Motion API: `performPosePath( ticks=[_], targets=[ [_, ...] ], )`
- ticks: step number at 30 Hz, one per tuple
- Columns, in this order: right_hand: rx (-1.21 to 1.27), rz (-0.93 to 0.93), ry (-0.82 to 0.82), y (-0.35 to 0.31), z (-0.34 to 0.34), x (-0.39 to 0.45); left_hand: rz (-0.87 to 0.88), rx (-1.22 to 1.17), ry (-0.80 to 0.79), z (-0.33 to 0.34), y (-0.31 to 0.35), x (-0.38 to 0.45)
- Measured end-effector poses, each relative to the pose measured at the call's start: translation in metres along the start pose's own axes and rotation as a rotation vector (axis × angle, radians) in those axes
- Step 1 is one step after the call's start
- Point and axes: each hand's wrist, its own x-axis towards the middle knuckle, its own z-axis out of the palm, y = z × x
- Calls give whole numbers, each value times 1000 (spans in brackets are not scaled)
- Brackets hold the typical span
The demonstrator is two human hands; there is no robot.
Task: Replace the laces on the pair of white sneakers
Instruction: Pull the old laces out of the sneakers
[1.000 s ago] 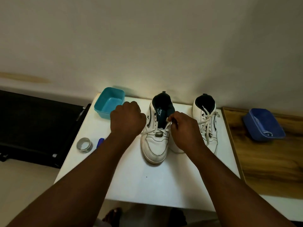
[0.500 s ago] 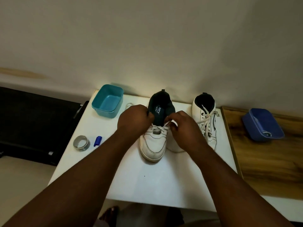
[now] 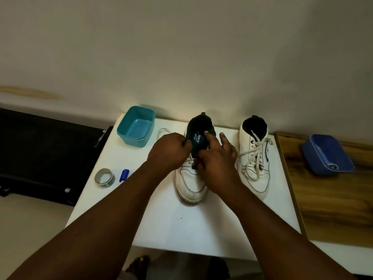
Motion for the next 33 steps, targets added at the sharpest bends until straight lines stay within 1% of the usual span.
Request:
performPosePath(
  ticks=[2, 5, 7, 8, 10, 13, 14, 16, 18, 19, 22, 24, 25, 26, 29, 30, 31, 33],
  targets=[
    [-14, 6, 117, 3, 0, -2, 5, 86, 19, 0, 0, 1],
    [-3, 117, 328, 11, -7, -6, -5, 132, 35, -2, 1, 4],
    [-6, 214, 397, 16, -12, -9, -22, 106, 16, -1, 2, 4],
    [-12, 231, 407, 18, -13, -9, -29, 94, 10, 0, 3, 4],
    [-6, 171, 363, 18, -12, -8, -28, 61, 1, 1, 5, 3],
    [-28, -13, 173, 9, -6, -4, 18, 65, -13, 0, 7, 1],
    [-50, -40, 115, 5, -4, -1, 30, 67, -9, 0, 7, 0],
    [-68, -30, 45, 2, -2, 2, 37, 49, 5, 1, 4, 0],
    [-63, 4, 78, 5, -5, 2, 27, 51, 20, 2, 3, 0],
    [-58, 43, 135, 11, -10, 2, 20, 70, 25, 2, 3, 1],
    [-71, 279, 332, 38, -29, -3, 2, 118, 23, 0, 5, 2],
    [-98, 379, 374, 45, -31, -8, -5, 122, 24, 0, 5, 3],
    [-93, 367, 370, 43, -28, -9, -6, 118, 24, 1, 6, 2],
    [-68, 306, 355, 38, -24, -9, -6, 113, 24, 2, 6, 2],
    [-31, -11, 257, 15, -7, -4, 5, 96, 15, 2, 5, 3],
    [-45, -73, 212, 10, -3, -1, 7, 89, 11, 2, 5, 3],
    [-49, -85, 161, 6, 0, 1, 5, 84, 10, 1, 4, 2],
    [-17, -32, 93, 4, 2, 3, -4, 86, 17, 0, 4, 1]
  ],
)
